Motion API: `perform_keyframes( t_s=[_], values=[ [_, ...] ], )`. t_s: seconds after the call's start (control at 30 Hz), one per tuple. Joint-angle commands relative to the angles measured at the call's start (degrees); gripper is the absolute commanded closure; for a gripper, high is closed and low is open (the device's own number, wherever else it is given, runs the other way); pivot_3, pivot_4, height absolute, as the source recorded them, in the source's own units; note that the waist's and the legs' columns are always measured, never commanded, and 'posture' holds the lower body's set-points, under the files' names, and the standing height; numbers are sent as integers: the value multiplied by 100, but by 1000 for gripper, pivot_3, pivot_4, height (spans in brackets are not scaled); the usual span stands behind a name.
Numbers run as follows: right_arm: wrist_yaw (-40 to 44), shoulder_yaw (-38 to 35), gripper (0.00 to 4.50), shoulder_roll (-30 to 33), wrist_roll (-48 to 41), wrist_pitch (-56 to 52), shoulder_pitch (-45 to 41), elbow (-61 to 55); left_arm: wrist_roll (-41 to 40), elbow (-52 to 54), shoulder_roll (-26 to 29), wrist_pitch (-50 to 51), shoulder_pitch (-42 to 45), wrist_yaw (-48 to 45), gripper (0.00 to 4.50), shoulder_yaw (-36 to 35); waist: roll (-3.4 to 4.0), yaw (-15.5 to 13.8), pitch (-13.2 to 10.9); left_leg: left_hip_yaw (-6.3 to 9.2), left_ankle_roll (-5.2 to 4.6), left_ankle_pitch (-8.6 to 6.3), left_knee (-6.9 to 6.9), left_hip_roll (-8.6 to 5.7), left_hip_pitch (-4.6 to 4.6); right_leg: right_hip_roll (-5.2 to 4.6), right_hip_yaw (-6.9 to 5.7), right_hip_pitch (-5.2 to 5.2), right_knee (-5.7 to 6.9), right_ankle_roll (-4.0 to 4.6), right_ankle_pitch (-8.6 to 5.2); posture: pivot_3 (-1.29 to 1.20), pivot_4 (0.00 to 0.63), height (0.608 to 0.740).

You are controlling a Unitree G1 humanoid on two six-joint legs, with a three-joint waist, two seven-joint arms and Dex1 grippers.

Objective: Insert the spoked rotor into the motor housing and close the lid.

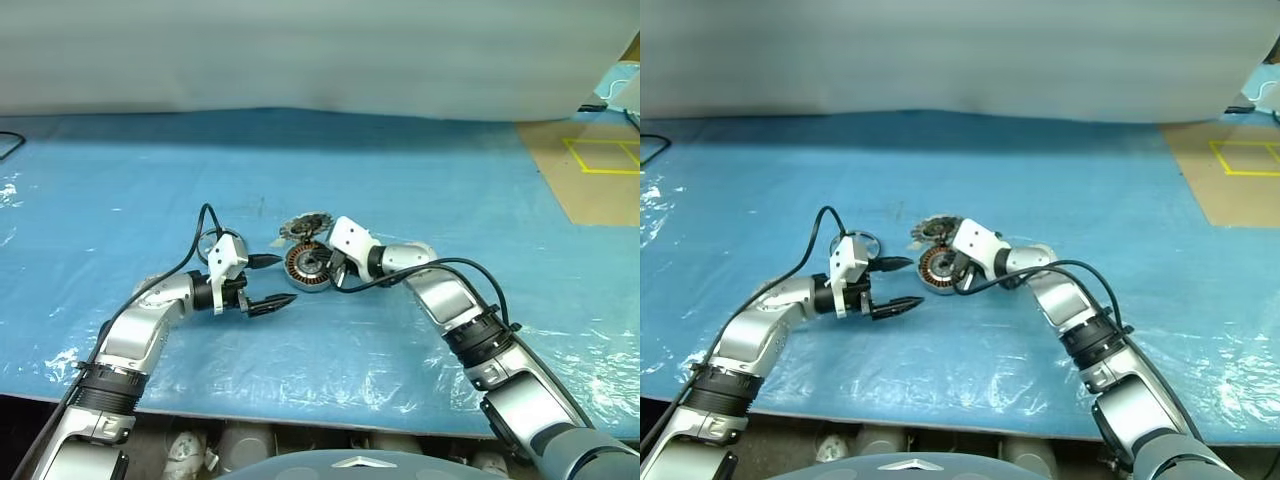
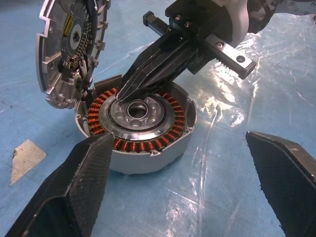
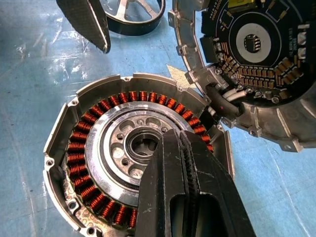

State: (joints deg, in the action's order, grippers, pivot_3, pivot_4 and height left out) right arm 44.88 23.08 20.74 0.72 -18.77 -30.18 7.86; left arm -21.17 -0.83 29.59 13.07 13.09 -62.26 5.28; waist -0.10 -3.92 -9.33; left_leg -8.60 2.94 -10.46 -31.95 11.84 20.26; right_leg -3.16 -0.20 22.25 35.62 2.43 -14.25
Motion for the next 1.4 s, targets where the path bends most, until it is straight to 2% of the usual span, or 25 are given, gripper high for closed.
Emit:
perform_keyframes(
  t_s=[0.03,0.13,0.27,0.37,0.67,0.93,1.23,1.4],
  values=[
    [263,-275,4472,-167,-515,-728,147,44,-20,144,2,-51,47,-13,0,-13,0,3,0,-2,-1,0,2,0,-3,-1,4,0,-1,0,0,0,150,740],
    [362,-756,4472,-377,-1088,-1248,-11,-187,-21,131,5,-48,64,-20,0,-13,0,13,-1,-4,0,0,8,0,9,2,8,16,-1,1,0,0,150,740],
    [310,-845,4472,-425,-1163,-1381,-100,-340,-21,130,10,-44,73,-29,0,-11,1,22,-1,-5,2,3,6,0,86,12,4,91,5,2,3,0,150,740],
    [298,-906,4472,-500,-1290,-1537,-147,-456,-22,126,2,-35,89,-24,0,-5,1,17,-1,-2,3,3,11,0,96,12,-9,96,5,-17,15,0,150,740],
    [503,-740,4472,-440,-1408,-1824,-100,-896,-6,75,1,-88,40,-38,0,-4,2,11,-2,-1,3,2,18,1,95,10,-11,96,3,-1,6,0,150,740],
    [351,-149,4472,-193,-732,-1299,97,-445,0,69,4,-121,13,-44,0,-3,2,11,-2,-1,4,3,17,0,95,10,-10,95,2,-5,8,0,150,740],
    [661,-719,4472,-206,-1526,-2153,56,-230,-8,93,10,-95,13,-35,0,-4,1,-18,-2,-2,3,2,2,-2,77,4,-6,73,3,3,3,0,150,740],
    [455,-998,4472,-341,-1711,-2432,-66,-46,-10,52,9,-95,59,-46,0,-11,1,-4,-2,-2,3,3,-2,-1,79,5,-6,74,4,3,3,0,150,740]
  ],
)
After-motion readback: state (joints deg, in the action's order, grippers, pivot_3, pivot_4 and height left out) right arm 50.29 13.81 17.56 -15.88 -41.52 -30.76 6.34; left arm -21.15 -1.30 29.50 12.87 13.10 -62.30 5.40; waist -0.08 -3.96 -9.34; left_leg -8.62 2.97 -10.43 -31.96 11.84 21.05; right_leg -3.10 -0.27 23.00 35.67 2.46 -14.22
